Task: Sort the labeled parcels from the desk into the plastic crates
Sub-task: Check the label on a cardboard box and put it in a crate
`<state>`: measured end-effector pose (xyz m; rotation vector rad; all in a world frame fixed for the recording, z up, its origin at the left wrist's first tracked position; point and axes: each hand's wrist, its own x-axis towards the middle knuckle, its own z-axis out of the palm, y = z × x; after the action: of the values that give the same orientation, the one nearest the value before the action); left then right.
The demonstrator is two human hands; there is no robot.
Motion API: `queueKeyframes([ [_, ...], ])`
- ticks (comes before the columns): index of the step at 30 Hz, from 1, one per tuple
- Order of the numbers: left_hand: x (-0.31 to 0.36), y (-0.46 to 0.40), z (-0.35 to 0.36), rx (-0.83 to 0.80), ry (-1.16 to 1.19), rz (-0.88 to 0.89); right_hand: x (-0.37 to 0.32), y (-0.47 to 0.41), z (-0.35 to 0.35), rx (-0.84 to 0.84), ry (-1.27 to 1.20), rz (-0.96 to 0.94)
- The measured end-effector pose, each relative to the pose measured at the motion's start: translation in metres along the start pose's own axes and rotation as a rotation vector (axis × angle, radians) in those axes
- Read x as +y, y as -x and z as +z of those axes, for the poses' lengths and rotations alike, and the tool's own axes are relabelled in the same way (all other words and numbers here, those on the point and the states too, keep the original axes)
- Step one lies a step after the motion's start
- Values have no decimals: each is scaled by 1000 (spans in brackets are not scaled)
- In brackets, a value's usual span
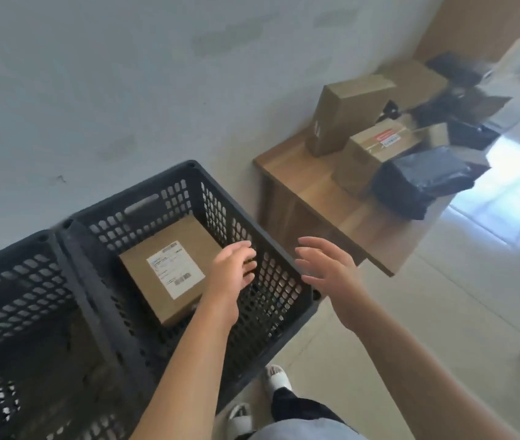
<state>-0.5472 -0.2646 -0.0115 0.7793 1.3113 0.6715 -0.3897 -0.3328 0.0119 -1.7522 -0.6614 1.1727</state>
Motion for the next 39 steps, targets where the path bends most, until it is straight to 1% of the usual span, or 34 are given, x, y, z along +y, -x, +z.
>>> queueKeyframes([
  [4,1,16,60,-168,-58,13,-6,17,-60,200,-82,-61],
  [7,2,27,104,-254,-90,42,-3,16,-104,348,-183,-94],
  [9,4,30,132,-283,-123,65,0,12,-133,406,-252,-107],
  [12,5,28,182,-312,-174,97,5,4,-181,451,-325,-105],
  [16,10,24,261,-319,-190,137,4,-11,-255,444,-413,-92],
  [20,17,26,336,-333,-244,254,-8,-28,-322,382,-479,-124],
  [23,19,19,379,-298,-234,281,-10,-41,-364,382,-504,-135],
  [29,14,-3,433,-211,-173,282,-4,-75,-421,349,-539,-117],
  [35,54,-52,465,-139,-131,321,-19,-133,-453,275,-512,-106],
  [37,71,-79,477,-103,-159,338,-26,-160,-467,267,-493,-110],
  [39,90,-112,489,-63,-265,368,-36,-189,-483,262,-472,-114],
])
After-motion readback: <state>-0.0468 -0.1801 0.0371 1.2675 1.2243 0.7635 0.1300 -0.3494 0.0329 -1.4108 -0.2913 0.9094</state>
